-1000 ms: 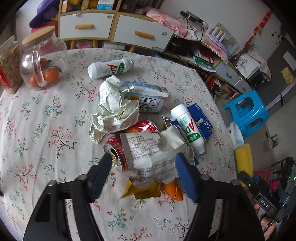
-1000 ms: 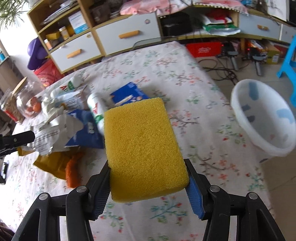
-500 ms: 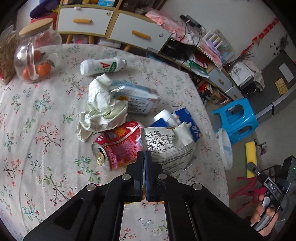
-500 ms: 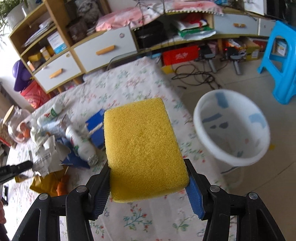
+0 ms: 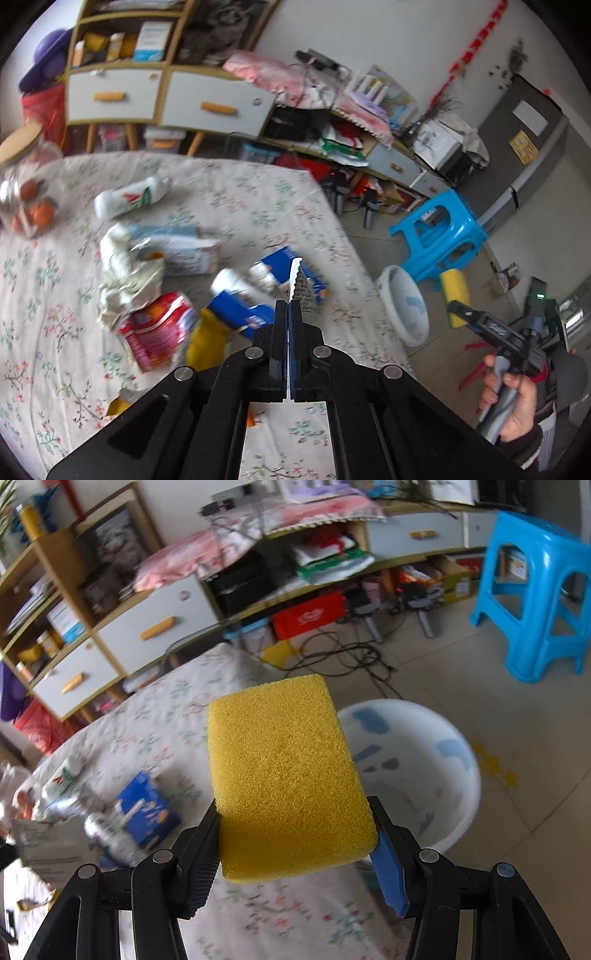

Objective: Collect trash
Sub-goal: 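Carry the sponge toward the white basin while the left gripper grasps a snack wrapper, then open the right gripper over the basin while the left gripper carries the wrapper there, then open the left gripper to drop the wrapper into the basin, then grasp the blue biscuit box with the right gripper while the left reaches a white tube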

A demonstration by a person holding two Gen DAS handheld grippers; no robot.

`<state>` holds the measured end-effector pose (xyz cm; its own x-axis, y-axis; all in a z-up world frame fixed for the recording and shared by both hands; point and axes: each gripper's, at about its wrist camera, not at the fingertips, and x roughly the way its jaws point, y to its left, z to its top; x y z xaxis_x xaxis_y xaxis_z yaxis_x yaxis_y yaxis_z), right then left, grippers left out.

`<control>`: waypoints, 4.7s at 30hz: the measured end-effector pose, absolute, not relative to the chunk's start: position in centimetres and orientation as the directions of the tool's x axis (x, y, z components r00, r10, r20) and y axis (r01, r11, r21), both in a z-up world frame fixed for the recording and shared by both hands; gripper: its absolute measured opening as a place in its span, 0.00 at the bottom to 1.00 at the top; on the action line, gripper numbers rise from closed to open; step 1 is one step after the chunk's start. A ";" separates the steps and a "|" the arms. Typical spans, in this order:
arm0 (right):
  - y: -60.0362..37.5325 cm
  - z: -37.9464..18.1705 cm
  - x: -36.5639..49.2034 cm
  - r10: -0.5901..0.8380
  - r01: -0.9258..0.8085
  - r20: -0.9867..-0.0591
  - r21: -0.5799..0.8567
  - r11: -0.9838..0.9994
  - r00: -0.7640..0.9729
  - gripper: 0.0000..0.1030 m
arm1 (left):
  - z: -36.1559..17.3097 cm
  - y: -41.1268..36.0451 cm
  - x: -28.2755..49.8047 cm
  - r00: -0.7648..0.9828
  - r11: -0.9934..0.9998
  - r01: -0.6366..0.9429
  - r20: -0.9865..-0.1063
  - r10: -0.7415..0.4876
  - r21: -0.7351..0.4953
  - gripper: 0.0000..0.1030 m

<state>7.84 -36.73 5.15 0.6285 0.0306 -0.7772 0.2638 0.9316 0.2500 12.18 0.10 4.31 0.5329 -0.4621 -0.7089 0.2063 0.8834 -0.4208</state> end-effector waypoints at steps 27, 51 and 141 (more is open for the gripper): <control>-45.0 0.6 10.0 0.060 0.369 -0.829 0.311 0.876 0.556 0.61 | -1.5 -13.7 16.8 0.344 0.941 0.275 -0.894 -0.288 -0.198 0.65; -44.0 0.8 10.0 0.073 0.330 -0.833 0.296 0.896 0.548 0.61 | -5.7 -15.9 18.5 0.218 0.875 0.474 -0.950 -0.225 -0.098 0.45; -30.2 0.7 14.2 0.067 0.129 -0.854 0.155 0.979 0.517 0.93 | 1.0 -0.4 16.7 0.529 0.989 0.070 -0.836 -0.145 -0.128 1.00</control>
<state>14.24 -30.24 0.72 0.5166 0.0672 -0.8536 0.1292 0.9794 0.1552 16.68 -0.38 1.01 0.5289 -0.1450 -0.8362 0.0697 0.9894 -0.1275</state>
